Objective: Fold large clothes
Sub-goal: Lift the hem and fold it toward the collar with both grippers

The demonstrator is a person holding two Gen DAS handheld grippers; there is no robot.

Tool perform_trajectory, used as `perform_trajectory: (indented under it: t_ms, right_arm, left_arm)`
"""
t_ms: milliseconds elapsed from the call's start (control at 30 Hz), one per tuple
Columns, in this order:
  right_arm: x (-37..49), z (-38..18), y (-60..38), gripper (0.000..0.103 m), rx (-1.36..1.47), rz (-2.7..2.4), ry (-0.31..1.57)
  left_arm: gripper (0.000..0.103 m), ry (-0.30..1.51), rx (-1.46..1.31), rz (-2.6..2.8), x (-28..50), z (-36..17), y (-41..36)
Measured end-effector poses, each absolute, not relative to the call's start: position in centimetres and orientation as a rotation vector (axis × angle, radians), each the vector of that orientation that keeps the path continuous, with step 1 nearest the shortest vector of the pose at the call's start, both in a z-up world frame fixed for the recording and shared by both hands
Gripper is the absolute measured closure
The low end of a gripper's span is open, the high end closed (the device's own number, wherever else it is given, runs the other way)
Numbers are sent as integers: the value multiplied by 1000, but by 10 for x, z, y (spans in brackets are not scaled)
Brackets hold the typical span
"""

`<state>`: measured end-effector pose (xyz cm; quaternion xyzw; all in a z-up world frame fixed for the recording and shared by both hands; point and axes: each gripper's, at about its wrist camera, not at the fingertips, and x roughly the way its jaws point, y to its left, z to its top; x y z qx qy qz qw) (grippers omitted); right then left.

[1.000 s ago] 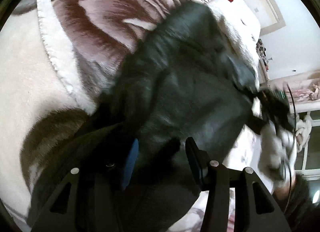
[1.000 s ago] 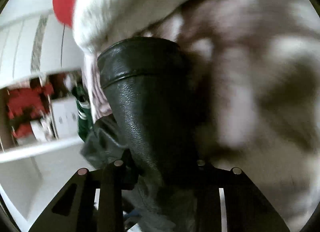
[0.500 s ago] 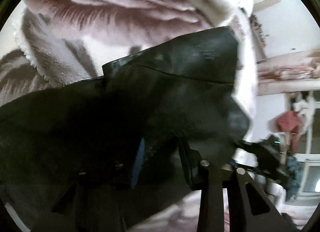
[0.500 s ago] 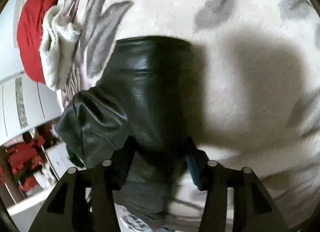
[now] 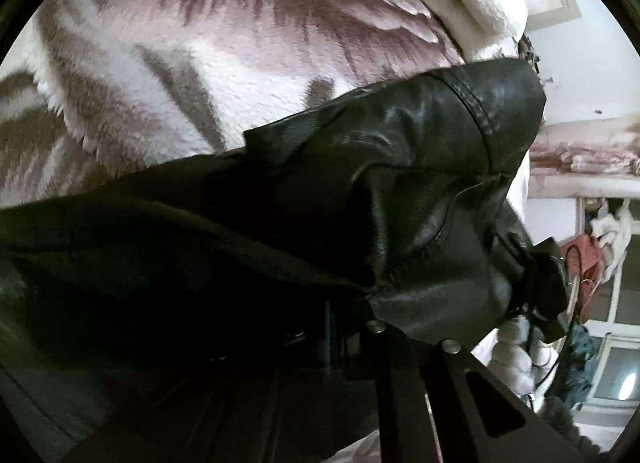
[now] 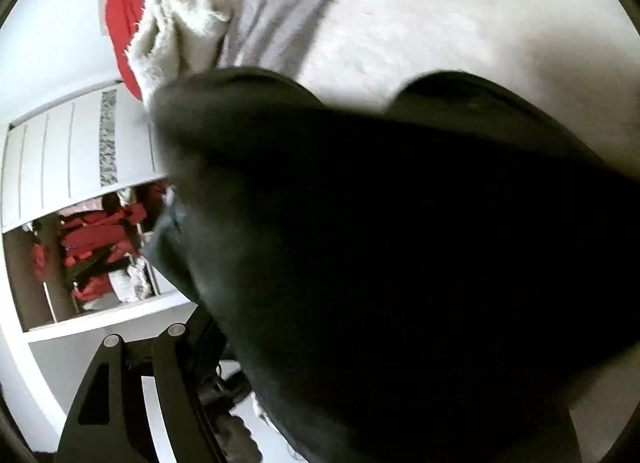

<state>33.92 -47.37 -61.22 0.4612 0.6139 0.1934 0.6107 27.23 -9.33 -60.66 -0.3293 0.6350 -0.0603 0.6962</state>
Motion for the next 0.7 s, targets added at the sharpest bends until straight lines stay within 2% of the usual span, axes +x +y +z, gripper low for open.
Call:
perform_trajectory:
  t_ms: [33,67,200,400,533,567,600,633,700]
  right_arm:
    - [341,-611,-472,54,1057,430,1401]
    - [340,-609,-471,67,1043,408,1400]
    - [333,-575,-465,72,1006,466,1318]
    - [336,-539,-446,73,873,515,1311]
    - [324,-494,-410,73,729,581,1289]
    - [321,-483,-401,73,683,589,1279]
    - [318,-473,-392,74,634,595,1270]
    - [315,-465,-383,74,591,601,1261]
    - [301,-446,-363,74,483,623,1241]
  left_arm:
    - [97,1419,-730,-128,274,-607,-95]
    - [97,1422,-727,-123,274,-607,-97]
    - [97,1425,-729,-110,283,-613,-103]
    - [97,1415,-741,-105,285,-612,-106]
    - [97,1380,-728,-47,272,-589,-97]
    - [80,1355,-699,-14,266,-578,-92]
    - [31,1326,-664,22,257,-566,-85]
    - [3,1307,-646,48,249,-558,-79]
    - [0,1242,-637,104,228,-539,-58]
